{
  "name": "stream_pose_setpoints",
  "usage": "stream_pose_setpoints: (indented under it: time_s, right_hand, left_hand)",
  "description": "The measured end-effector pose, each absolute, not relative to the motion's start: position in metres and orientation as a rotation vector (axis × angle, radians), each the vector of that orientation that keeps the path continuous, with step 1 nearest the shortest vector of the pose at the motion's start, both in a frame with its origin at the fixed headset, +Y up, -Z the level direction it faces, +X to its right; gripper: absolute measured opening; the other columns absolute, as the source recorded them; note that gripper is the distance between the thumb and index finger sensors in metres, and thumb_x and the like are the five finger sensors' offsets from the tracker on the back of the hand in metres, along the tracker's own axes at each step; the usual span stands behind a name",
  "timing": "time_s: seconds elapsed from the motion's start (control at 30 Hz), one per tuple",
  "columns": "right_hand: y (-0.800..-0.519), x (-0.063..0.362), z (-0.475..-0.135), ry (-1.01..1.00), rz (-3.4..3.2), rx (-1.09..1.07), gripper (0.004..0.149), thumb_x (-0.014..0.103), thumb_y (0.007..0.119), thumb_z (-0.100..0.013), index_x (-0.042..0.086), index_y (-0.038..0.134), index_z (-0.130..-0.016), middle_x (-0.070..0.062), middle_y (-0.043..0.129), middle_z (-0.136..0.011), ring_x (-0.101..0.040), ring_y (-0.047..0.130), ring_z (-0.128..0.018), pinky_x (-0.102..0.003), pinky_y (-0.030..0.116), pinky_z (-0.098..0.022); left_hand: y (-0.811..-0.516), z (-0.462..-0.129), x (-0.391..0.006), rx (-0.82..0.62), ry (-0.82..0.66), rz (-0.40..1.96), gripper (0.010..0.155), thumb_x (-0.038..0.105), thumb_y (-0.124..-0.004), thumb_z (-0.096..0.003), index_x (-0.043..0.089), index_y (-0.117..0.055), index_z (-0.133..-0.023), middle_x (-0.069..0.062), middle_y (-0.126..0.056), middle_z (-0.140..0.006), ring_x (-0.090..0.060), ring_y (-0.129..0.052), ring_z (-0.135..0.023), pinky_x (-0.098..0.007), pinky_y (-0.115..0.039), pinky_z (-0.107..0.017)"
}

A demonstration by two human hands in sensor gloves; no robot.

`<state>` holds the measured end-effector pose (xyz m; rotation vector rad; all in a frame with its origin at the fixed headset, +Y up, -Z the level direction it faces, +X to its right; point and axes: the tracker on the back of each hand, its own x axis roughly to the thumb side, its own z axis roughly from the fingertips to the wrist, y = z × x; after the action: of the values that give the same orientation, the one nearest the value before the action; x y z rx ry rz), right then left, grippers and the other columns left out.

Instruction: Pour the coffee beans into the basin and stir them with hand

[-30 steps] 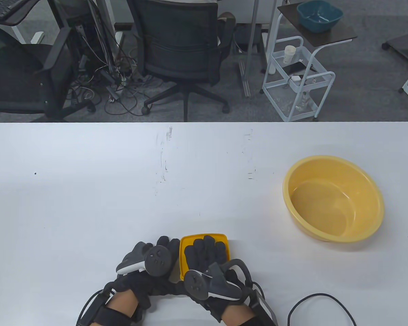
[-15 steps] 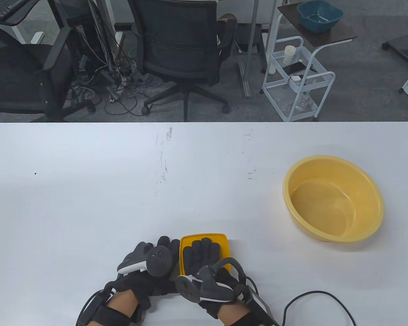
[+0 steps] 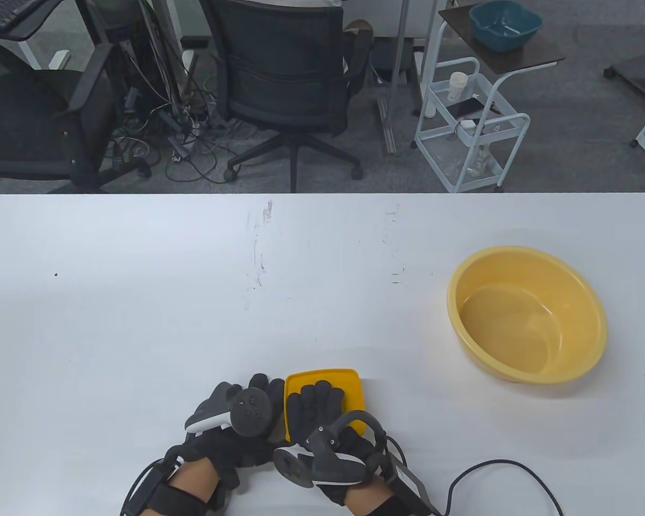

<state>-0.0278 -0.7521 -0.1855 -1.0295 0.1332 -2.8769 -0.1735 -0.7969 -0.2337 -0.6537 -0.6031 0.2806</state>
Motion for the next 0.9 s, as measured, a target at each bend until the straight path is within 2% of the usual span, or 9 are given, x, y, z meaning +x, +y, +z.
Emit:
stream_pose_setpoints:
  time_s: [0.2,0.23,0.27,0.3,0.5,0.57,0.63,0.7,0.9]
  right_hand:
    - [-0.752,-0.027,-0.185,0.181,-2.867,-1.050,0.077,0.052,0.055,-0.047,-0.012,0.055,-0.091,-0.038,0.055,-0.083,-0.063,0.060,-0.077,-0.070,0.055,-0.057]
    - [-0.752,-0.027,-0.185,0.184,-2.866,-1.051,0.077,0.052,0.051,-0.047,-0.011,0.055,-0.091,-0.037,0.057,-0.082,-0.062,0.063,-0.076,-0.069,0.057,-0.056]
    - [-0.744,-0.020,-0.186,0.286,-2.948,-1.032,0.076,0.053,0.048,-0.047,-0.009,0.060,-0.089,-0.034,0.063,-0.081,-0.058,0.069,-0.076,-0.066,0.062,-0.056]
    - [-0.744,-0.017,-0.192,0.170,-3.072,-1.110,0.075,0.051,0.050,-0.048,-0.011,0.060,-0.089,-0.036,0.062,-0.080,-0.060,0.065,-0.075,-0.068,0.059,-0.055]
    - [-0.742,-0.011,-0.192,0.206,-3.144,-1.067,0.075,0.052,0.050,-0.048,-0.009,0.062,-0.089,-0.033,0.063,-0.082,-0.058,0.065,-0.077,-0.066,0.058,-0.057]
    - [-0.742,-0.010,-0.193,0.216,-3.170,-1.059,0.074,0.052,0.050,-0.048,-0.008,0.063,-0.089,-0.032,0.064,-0.082,-0.056,0.065,-0.077,-0.065,0.058,-0.058]
    - [-0.742,-0.008,-0.194,0.216,-3.198,-1.047,0.074,0.052,0.049,-0.048,-0.008,0.063,-0.089,-0.031,0.064,-0.082,-0.055,0.066,-0.078,-0.064,0.058,-0.058]
    - [-0.742,-0.007,-0.194,0.211,-3.231,-1.047,0.073,0.052,0.049,-0.049,-0.008,0.064,-0.089,-0.031,0.064,-0.082,-0.055,0.065,-0.078,-0.064,0.057,-0.059]
    - [-0.739,-0.001,-0.197,0.142,-3.324,-1.039,0.073,0.052,0.051,-0.049,-0.007,0.063,-0.090,-0.030,0.064,-0.084,-0.054,0.064,-0.080,-0.064,0.056,-0.060]
  left_hand:
    - [-0.797,-0.234,-0.174,-0.658,-0.605,0.290,0.098,0.069,-0.056,-0.0503,0.013,0.003,-0.104,-0.013,0.002,-0.117,-0.044,0.008,-0.106,-0.067,-0.003,-0.068]
    - [-0.797,-0.234,-0.174,-0.658,-0.605,0.290,0.098,0.071,-0.055,-0.0499,0.013,0.003,-0.104,-0.013,0.002,-0.117,-0.044,0.008,-0.106,-0.067,-0.003,-0.068]
    - [-0.797,-0.235,-0.174,-0.662,-0.611,0.294,0.101,0.073,-0.054,-0.0484,0.012,0.003,-0.105,-0.014,0.002,-0.117,-0.045,0.009,-0.105,-0.067,-0.002,-0.067]
    - [-0.797,-0.234,-0.174,-0.663,-0.608,0.309,0.101,0.074,-0.055,-0.0482,0.012,0.002,-0.105,-0.014,0.002,-0.117,-0.045,0.008,-0.105,-0.067,-0.002,-0.067]
    - [-0.795,-0.236,-0.177,-0.685,-0.638,0.384,0.105,0.077,-0.053,-0.0461,0.009,0.000,-0.106,-0.018,0.000,-0.117,-0.047,0.008,-0.105,-0.069,-0.001,-0.066]
    - [-0.794,-0.236,-0.180,-0.696,-0.659,0.433,0.101,0.076,-0.045,-0.0469,0.008,-0.001,-0.107,-0.020,-0.002,-0.117,-0.047,0.008,-0.105,-0.068,-0.001,-0.065]
    - [-0.794,-0.236,-0.183,-0.699,-0.652,0.481,0.097,0.074,-0.044,-0.0491,0.008,-0.005,-0.108,-0.019,-0.005,-0.118,-0.046,0.007,-0.106,-0.067,-0.001,-0.065]
    - [-0.794,-0.236,-0.182,-0.704,-0.635,0.476,0.083,0.066,-0.034,-0.0550,0.009,-0.004,-0.108,-0.018,-0.004,-0.117,-0.044,0.007,-0.105,-0.066,0.000,-0.065]
    - [-0.795,-0.234,-0.178,-0.698,-0.608,0.481,0.086,0.068,-0.036,-0.0559,0.008,-0.002,-0.108,-0.020,-0.003,-0.117,-0.045,0.008,-0.105,-0.067,0.000,-0.065]
